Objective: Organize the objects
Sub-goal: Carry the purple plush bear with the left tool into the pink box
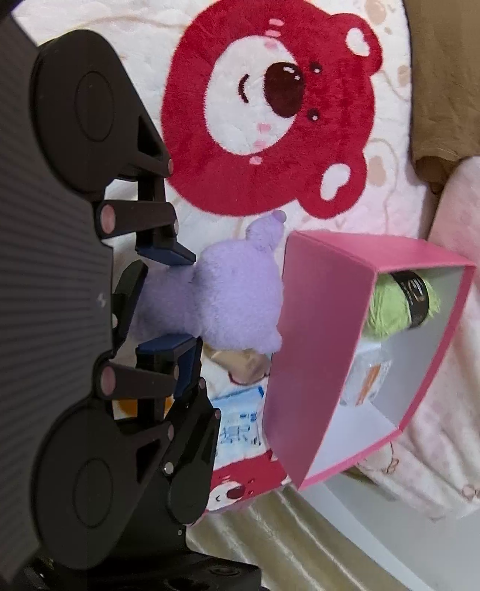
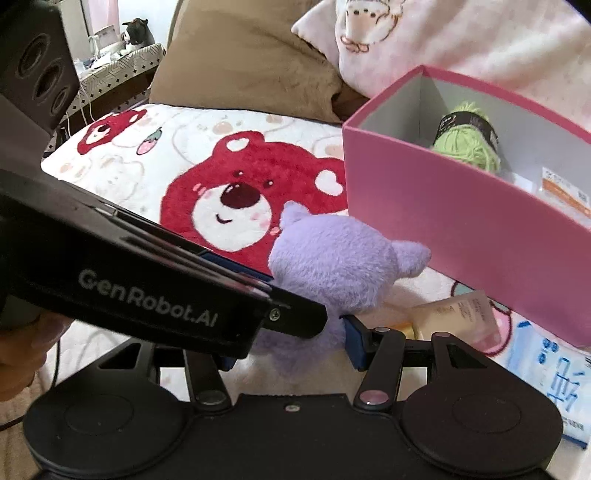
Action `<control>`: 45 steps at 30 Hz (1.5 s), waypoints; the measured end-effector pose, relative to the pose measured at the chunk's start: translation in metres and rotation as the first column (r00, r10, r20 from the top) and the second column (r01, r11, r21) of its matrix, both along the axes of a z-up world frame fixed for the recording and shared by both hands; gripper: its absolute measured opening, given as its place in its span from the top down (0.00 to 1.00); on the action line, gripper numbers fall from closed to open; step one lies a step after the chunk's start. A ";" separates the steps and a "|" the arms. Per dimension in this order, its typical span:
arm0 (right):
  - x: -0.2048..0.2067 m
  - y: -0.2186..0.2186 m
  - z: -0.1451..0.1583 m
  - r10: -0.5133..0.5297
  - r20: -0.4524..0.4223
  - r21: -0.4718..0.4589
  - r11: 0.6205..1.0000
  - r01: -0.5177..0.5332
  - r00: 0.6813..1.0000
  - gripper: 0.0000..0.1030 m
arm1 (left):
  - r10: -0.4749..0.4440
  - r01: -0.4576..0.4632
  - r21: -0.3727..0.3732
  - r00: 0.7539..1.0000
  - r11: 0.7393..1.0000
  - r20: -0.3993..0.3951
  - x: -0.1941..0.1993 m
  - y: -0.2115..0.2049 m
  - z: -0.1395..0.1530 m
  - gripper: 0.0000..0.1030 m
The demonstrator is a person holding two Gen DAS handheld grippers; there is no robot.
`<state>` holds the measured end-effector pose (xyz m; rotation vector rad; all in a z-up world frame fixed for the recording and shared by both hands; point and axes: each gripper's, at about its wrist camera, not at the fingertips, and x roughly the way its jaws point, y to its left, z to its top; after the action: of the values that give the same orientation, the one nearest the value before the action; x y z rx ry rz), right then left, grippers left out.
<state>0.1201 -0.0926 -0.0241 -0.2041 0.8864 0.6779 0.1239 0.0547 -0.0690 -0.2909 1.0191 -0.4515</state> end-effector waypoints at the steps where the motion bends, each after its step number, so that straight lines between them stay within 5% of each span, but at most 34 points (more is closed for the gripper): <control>1: -0.003 -0.001 0.003 -0.002 0.002 0.002 1.000 0.002 1.000 0.42 | -0.001 0.001 0.000 1.000 1.000 0.010 -0.005 -0.001 0.004 0.63; 17: -0.041 -0.038 0.055 -0.004 0.104 -0.008 1.000 0.004 0.995 0.42 | -0.028 0.032 -0.036 0.994 0.999 0.109 -0.047 -0.032 0.056 0.63; 31: 0.026 -0.087 0.132 -0.073 0.138 -0.061 0.995 0.082 0.988 0.42 | -0.097 0.102 -0.034 0.986 0.994 0.135 0.022 -0.092 0.129 0.62; 36: 0.082 -0.104 0.125 -0.134 0.083 -0.064 0.988 0.140 0.987 0.42 | -0.099 0.102 -0.042 0.992 0.994 0.082 0.076 -0.118 0.123 0.62; 45: 0.166 -0.117 0.081 -0.192 -0.037 -0.113 0.976 0.187 0.981 0.42 | -0.046 0.031 -0.160 0.995 0.987 -0.092 0.164 -0.135 0.063 0.61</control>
<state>0.2858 -0.2095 0.0567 -0.1988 0.9763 0.4587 0.2884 -0.0803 -0.0062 -0.4390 1.0851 -0.5599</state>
